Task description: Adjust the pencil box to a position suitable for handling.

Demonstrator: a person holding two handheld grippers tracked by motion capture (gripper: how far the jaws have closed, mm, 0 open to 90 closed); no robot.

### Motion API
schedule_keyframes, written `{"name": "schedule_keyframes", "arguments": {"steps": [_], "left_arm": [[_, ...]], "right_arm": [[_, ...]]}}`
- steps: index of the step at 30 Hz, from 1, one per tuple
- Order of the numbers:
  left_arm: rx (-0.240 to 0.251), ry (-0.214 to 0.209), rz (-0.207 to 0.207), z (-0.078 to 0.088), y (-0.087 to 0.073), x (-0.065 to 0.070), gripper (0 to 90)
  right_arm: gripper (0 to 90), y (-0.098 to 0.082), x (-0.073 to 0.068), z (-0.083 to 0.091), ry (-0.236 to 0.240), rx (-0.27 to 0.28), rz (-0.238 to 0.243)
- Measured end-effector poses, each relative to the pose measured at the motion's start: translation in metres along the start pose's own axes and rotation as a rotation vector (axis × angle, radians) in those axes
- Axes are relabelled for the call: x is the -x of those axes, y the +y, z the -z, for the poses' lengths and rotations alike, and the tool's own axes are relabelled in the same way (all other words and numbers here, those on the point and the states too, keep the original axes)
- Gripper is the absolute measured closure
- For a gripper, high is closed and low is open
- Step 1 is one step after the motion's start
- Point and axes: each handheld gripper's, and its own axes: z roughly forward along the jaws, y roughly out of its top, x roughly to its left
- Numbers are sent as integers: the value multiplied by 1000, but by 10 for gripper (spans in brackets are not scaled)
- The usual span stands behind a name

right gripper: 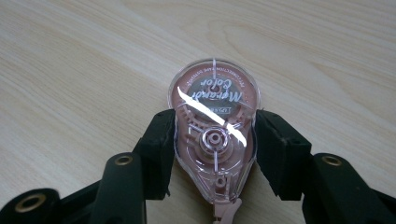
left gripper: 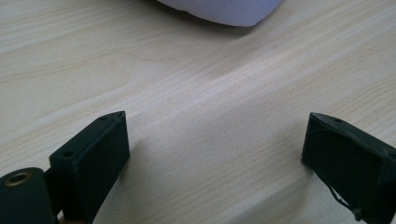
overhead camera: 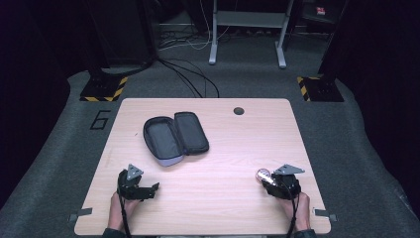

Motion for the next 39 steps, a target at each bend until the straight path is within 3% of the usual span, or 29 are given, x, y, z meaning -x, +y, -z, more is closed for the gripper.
{"name": "schedule_keyframes", "arguments": {"steps": [7,9,10,12,17,23,28,29,31,32,36,39], "left_arm": [[0,0,0,0,0,0,73],[1,1,0,0,0,0,72],[1,1,0,0,0,0,73],[1,1,1,0,0,0,73],[1,1,1,0,0,0,73],[2,2,5,0,0,0,74],[1,-14,-20,0,2,2,83],[3,-6,-35,0,3,2,83],[14,-4,-51,4,8,-1,84],[36,-31,-49,9,17,-3,88],[62,-51,-53,10,34,-5,80],[46,-83,-69,10,50,-7,52]], "right_arm": [[483,-6,2,0,-9,-7,-27],[297,-8,5,0,-12,2,-38],[297,-8,5,0,-12,2,-38],[154,-12,7,5,-5,20,-72],[65,-23,13,20,0,33,-127],[18,-41,21,30,-13,19,-161],[11,-46,24,30,-32,31,-137],[6,-46,25,29,-35,13,-135],[8,-45,24,27,-37,2,-130],[8,-44,24,25,-44,-2,-111],[11,-45,24,25,-45,2,-116],[18,-45,22,24,-64,-1,-110]]}}
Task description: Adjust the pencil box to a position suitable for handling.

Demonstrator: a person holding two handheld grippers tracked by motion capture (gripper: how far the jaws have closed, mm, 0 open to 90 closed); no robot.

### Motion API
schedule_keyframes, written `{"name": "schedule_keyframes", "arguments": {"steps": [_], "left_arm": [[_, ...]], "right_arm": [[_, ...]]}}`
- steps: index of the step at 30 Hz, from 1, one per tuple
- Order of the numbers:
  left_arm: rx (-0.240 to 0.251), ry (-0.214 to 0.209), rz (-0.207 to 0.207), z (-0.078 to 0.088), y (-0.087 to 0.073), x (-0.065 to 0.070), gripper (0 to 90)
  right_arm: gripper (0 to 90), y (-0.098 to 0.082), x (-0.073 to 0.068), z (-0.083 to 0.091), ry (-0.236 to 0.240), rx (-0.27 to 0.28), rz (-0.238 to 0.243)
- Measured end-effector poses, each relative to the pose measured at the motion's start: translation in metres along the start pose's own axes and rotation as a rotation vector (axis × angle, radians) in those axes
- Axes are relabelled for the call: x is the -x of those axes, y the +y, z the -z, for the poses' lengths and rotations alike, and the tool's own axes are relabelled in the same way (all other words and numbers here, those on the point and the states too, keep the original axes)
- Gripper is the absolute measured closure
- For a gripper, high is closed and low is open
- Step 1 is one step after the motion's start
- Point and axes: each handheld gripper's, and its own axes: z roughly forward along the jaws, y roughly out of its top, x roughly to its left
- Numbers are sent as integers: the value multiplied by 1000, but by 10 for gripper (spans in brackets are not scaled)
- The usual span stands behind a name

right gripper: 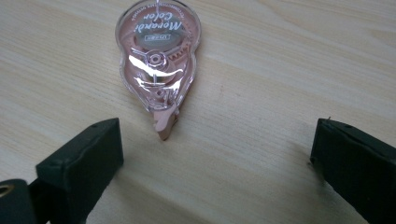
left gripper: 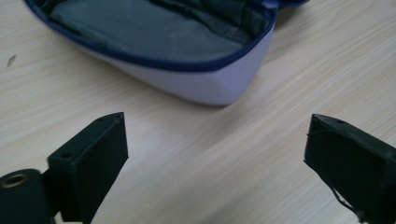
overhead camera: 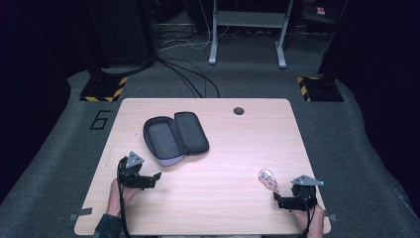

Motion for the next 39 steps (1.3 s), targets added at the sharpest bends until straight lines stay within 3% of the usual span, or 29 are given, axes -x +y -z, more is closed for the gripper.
{"name": "schedule_keyframes", "arguments": {"steps": [5,8,12,13,17,19,22,26,32,37,39], "left_arm": [[-17,-17,-47,-11,25,-1,25],[-23,-27,-47,-16,32,-1,20],[-40,-40,-94,-27,41,-2,18],[-50,-70,-105,-33,45,-3,61],[-50,-75,-125,-42,47,-4,150],[-73,-81,-135,-50,46,-4,265],[-75,-82,-131,-54,45,-4,344],[-94,-135,-147,-59,44,-5,628],[-106,-161,-150,-62,43,-4,785],[-107,-166,-167,-63,45,2,855],[-102,-180,-151,-64,46,8,861]], "right_arm": [[17,0,-1,-1,-15,7,6],[17,-1,-1,0,-16,5,13],[17,-1,-1,-1,-16,6,14],[17,-1,-1,-1,-16,6,13],[17,-1,-1,-1,-16,6,13],[17,-1,-1,-1,-17,6,11],[18,-1,-1,-1,-17,6,10],[18,-1,-1,-1,-17,8,10],[21,-1,-1,0,-18,8,11],[23,-1,-1,0,-18,6,17],[23,-1,-1,0,-18,7,17]]}}
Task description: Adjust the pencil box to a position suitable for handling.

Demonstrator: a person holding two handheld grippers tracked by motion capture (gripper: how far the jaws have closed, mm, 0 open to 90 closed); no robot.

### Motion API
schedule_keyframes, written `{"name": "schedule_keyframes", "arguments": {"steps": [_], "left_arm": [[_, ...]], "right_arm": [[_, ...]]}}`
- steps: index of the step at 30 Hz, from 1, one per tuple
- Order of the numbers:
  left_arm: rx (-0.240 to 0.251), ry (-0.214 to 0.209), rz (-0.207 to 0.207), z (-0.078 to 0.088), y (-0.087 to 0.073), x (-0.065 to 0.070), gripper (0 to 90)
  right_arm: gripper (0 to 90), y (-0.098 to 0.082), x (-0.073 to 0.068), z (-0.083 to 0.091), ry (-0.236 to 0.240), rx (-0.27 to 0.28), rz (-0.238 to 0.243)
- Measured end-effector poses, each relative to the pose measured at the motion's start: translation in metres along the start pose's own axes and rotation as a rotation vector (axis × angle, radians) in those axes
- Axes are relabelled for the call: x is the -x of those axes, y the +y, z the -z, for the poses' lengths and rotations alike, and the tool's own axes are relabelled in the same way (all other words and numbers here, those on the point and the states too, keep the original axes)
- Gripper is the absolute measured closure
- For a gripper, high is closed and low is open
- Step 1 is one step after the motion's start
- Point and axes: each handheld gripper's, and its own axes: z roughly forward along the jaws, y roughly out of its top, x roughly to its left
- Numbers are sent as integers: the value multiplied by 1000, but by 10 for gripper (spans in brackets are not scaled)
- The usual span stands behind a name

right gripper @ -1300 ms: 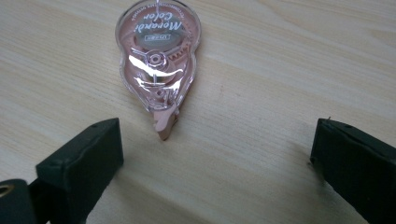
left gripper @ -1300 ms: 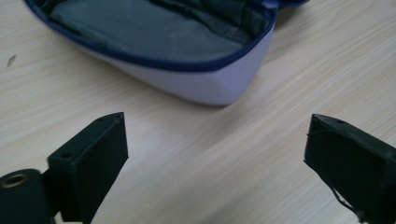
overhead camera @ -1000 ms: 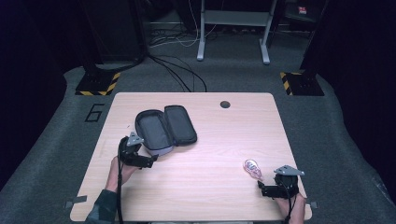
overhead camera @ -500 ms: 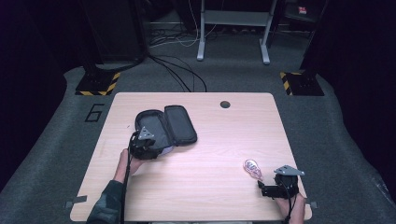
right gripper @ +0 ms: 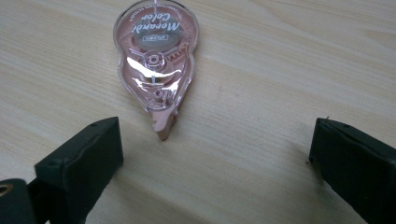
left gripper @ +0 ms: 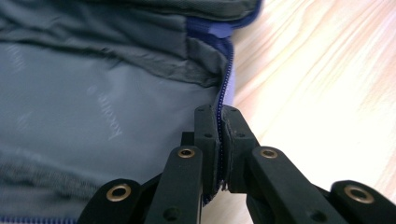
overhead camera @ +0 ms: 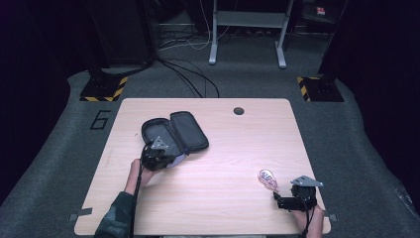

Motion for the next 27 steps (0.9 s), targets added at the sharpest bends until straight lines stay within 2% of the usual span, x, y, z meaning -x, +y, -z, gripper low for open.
{"name": "schedule_keyframes", "arguments": {"steps": [7,13,14,16,19,23,24,27], "left_arm": [[18,-7,24,-8,7,19,865],[37,1,67,-15,11,33,865],[44,-1,87,-17,13,37,864],[44,-2,91,-18,15,39,864],[45,9,104,-21,20,47,864],[47,5,123,-29,27,60,863],[43,5,126,-33,32,66,863],[40,1,129,-36,36,72,863]], "right_arm": [[25,0,0,0,0,1,0],[26,0,-1,0,1,-1,-8],[25,0,0,0,1,0,-3],[26,0,-1,0,1,-1,-8],[26,0,-1,0,1,-1,-9],[26,0,-1,0,1,0,-9],[26,0,-1,0,0,0,-8],[26,0,-1,0,0,0,-8]]}}
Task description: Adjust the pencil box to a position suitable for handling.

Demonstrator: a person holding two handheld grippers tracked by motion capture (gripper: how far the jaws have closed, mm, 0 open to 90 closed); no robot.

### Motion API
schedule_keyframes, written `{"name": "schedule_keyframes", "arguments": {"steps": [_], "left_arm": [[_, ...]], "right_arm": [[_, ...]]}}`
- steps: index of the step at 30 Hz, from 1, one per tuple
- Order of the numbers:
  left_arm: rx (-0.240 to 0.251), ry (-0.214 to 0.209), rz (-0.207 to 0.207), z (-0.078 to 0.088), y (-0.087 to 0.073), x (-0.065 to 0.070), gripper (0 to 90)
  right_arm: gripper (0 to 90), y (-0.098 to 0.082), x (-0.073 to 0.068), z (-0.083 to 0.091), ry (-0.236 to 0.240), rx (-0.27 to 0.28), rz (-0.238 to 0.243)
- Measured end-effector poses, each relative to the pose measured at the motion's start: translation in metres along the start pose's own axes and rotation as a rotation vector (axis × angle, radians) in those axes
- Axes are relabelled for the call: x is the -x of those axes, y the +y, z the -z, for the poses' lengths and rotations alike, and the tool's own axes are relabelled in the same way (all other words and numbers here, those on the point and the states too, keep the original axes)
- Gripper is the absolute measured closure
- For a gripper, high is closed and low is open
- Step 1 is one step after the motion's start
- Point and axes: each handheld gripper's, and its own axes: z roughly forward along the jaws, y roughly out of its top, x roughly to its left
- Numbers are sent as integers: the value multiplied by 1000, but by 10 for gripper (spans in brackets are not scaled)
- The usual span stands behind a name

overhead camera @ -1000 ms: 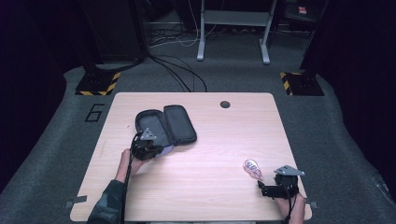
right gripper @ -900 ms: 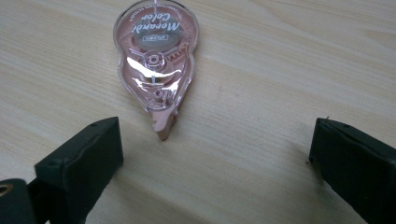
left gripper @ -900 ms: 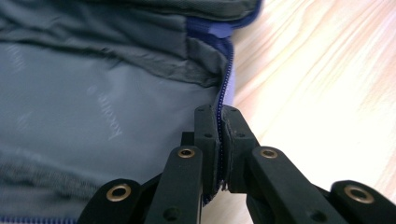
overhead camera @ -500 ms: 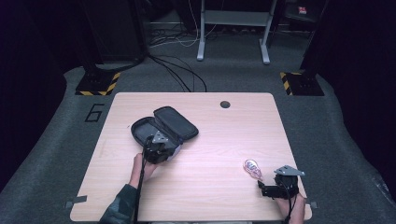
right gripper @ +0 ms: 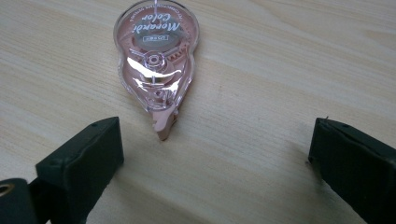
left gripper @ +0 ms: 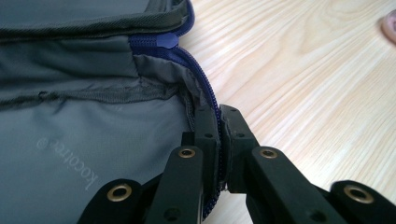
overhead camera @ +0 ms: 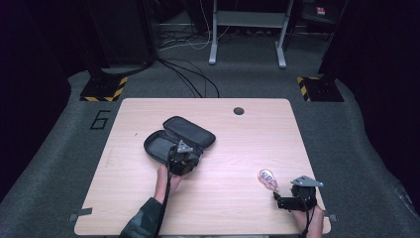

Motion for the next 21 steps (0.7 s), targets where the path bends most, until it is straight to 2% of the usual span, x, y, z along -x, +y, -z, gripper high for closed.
{"name": "schedule_keyframes", "arguments": {"steps": [1,4,7,8,9,11,13,14,15,16,17,19,20,21], "left_arm": [[4,-4,5,-4,3,6,863],[6,-3,2,-7,5,13,857],[16,-24,-4,-9,7,18,788],[23,-32,-16,-9,7,18,739],[26,-34,-17,-7,8,19,649],[40,-17,-43,1,12,19,522],[48,-7,-37,4,13,17,414],[57,-2,-36,10,15,12,375],[68,22,-19,15,14,6,298],[68,22,-19,15,14,6,255],[73,33,-13,19,14,1,255],[69,63,3,28,12,-13,160],[69,63,3,28,12,-13,154],[74,75,10,32,11,-20,154]], "right_arm": [[27,0,0,0,1,0,1],[27,0,0,0,1,0,0],[31,0,0,0,2,0,-3],[31,0,-1,1,2,-1,-5],[31,0,0,0,2,0,-4],[32,0,-1,1,1,-1,-6],[32,0,-1,0,2,-1,-6],[32,0,-1,0,2,-1,-6],[34,0,-1,1,3,-1,-5],[34,0,-1,1,3,-1,-5],[34,0,-1,1,3,-1,-4],[34,0,-1,1,3,-1,-4],[34,0,-1,1,3,-1,-4],[34,0,-1,1,4,-1,-5]]}}
